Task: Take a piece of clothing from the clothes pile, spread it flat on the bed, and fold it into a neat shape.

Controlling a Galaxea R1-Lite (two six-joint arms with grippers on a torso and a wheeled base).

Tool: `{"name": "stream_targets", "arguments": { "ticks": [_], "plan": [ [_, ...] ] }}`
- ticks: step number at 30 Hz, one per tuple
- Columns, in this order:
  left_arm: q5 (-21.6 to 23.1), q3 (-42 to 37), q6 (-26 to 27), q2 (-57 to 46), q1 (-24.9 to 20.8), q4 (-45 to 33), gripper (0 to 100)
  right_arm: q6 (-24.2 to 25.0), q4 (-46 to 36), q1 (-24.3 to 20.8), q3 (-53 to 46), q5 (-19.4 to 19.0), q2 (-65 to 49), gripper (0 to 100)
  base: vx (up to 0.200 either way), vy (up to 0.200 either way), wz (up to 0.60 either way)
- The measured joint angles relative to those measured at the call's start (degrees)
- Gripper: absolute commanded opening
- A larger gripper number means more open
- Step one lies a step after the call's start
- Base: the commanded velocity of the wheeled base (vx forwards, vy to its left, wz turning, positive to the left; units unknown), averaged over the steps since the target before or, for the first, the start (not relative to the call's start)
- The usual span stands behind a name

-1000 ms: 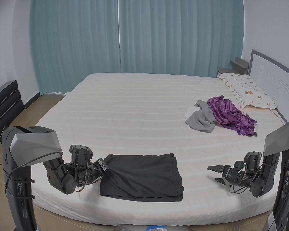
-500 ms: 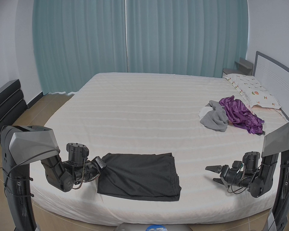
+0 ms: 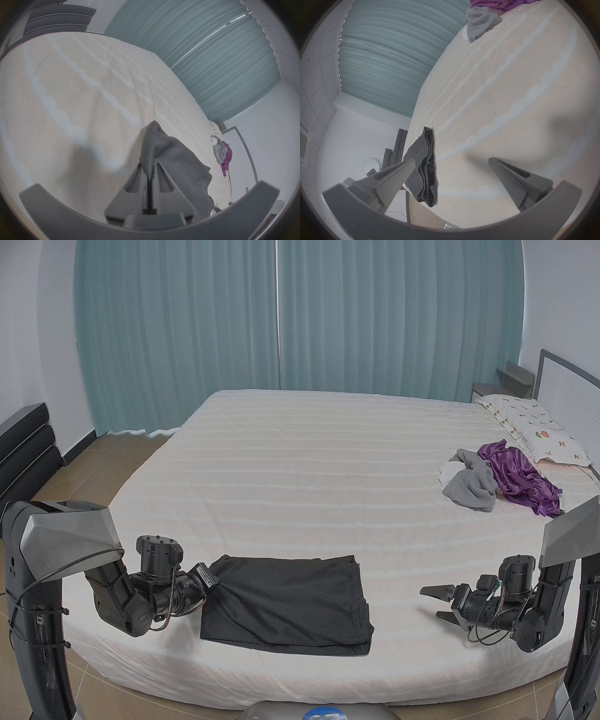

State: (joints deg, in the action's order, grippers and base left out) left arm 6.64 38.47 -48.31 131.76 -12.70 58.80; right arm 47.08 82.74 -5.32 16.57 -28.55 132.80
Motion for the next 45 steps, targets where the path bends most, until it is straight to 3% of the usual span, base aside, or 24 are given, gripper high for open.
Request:
{"name": "stream_targets", "arguments": {
  "ticks": [9,10,26,34,45],
  "plan": [
    [0.0,-0.6,-0.1,0.0,-0.2,0.1,0,1.5,0.0,-0.9,0.2,0.1,0.0,100,0.000,0.000,0.00],
    [0.0,-0.7,-0.1,0.0,-0.2,0.1,100,1.5,0.0,-0.9,0.2,0.1,0.0,100,0.000,0.000,0.00],
    [-0.3,-2.5,-1.1,-1.1,0.4,-0.1,100,2.0,0.4,-0.8,0.1,0.3,-0.5,100,0.000,0.000,0.00],
    [-0.5,-4.4,-10.1,-7.8,3.9,-0.1,100,2.0,4.4,0.3,-0.6,4.6,-3.0,100,0.000,0.000,0.00],
    [-0.8,-7.6,-11.2,-22.1,9.3,0.0,100,0.6,6.2,1.3,-4.2,10.5,-19.3,100,0.000,0.000,0.00]
  ]
}}
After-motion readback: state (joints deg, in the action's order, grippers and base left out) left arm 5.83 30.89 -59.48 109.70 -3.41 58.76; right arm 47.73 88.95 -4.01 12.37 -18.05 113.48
